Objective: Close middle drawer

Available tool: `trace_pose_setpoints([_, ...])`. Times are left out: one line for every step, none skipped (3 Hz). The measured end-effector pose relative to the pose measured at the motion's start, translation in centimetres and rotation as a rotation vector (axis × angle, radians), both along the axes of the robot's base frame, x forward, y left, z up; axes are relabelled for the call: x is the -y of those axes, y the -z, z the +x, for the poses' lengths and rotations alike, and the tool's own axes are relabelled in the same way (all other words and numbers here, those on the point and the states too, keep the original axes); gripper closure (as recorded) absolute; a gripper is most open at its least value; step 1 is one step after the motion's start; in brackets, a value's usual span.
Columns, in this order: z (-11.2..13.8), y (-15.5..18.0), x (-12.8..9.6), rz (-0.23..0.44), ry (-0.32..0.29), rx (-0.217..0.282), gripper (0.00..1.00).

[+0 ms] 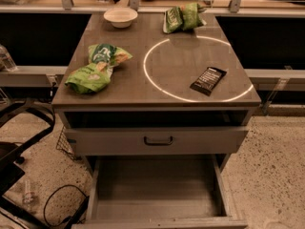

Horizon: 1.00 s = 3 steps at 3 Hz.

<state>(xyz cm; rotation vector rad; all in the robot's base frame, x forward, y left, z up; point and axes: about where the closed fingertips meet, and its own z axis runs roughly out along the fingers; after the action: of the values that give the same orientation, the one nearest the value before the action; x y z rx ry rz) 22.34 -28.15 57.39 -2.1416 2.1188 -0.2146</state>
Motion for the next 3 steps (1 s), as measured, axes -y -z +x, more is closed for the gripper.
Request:
trace_pose_setpoints([-0.89, 4.97, -1.07, 0.039, -0.034, -0.008, 1.0])
trace_pose_setpoints([-0.89, 4.97, -1.07, 0.039, -0.034, -0.008, 1.0])
trace_pose_setpoints([-0.56, 5.84, -1.51, 0.04, -0.036, -0.019, 1.0])
